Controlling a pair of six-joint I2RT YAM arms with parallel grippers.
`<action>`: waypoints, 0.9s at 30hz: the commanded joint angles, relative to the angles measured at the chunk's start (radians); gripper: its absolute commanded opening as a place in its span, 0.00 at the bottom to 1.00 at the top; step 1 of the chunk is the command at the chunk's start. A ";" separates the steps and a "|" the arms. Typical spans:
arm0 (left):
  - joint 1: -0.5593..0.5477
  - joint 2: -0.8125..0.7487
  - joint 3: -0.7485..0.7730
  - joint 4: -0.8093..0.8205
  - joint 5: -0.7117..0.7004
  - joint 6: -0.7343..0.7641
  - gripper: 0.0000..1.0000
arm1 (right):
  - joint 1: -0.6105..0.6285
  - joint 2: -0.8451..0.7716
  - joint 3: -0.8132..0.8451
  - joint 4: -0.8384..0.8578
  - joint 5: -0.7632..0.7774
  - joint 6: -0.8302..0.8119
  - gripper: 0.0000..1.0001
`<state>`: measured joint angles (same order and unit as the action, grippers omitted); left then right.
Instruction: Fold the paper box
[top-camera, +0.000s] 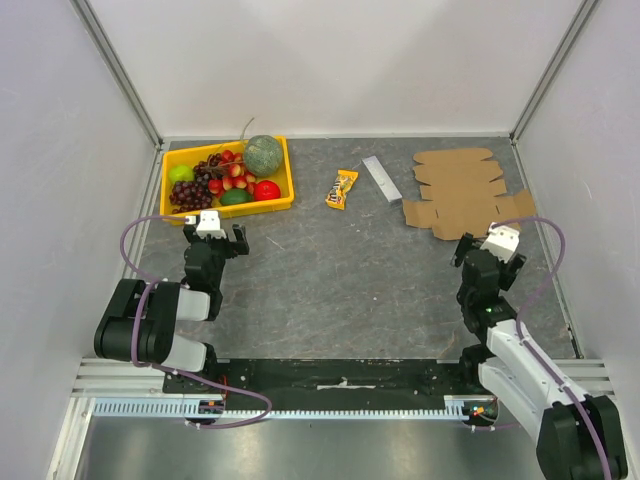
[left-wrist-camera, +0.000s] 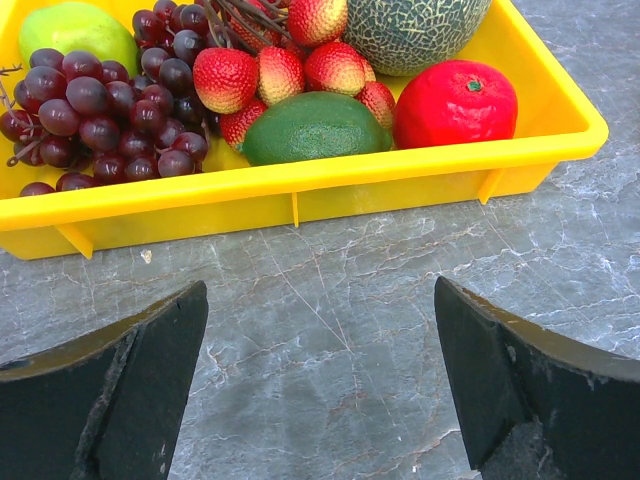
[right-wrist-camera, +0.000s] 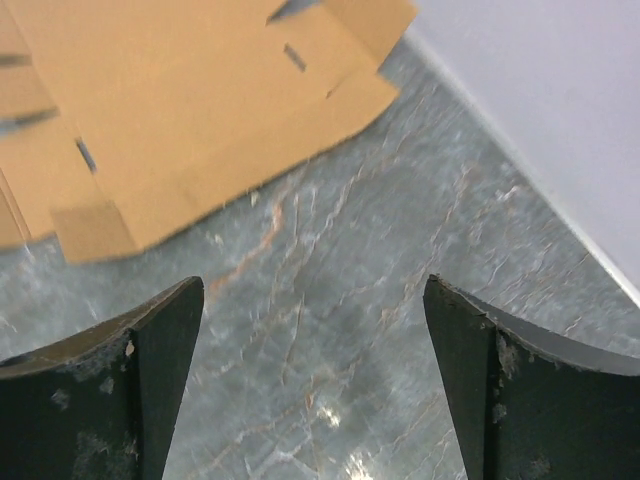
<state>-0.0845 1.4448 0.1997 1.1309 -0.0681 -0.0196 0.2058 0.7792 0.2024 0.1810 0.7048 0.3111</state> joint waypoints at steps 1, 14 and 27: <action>0.006 0.003 0.020 0.029 0.007 0.040 1.00 | 0.003 -0.052 0.112 -0.072 0.157 0.087 0.98; 0.005 0.000 0.017 0.032 0.005 0.041 1.00 | 0.001 -0.101 0.178 -0.295 0.220 0.280 0.98; 0.002 0.002 0.017 0.030 0.002 0.041 1.00 | -0.039 0.075 0.321 -0.388 -0.077 0.309 0.98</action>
<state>-0.0845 1.4448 0.1997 1.1309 -0.0685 -0.0196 0.1905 0.8234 0.4492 -0.1654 0.7364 0.5800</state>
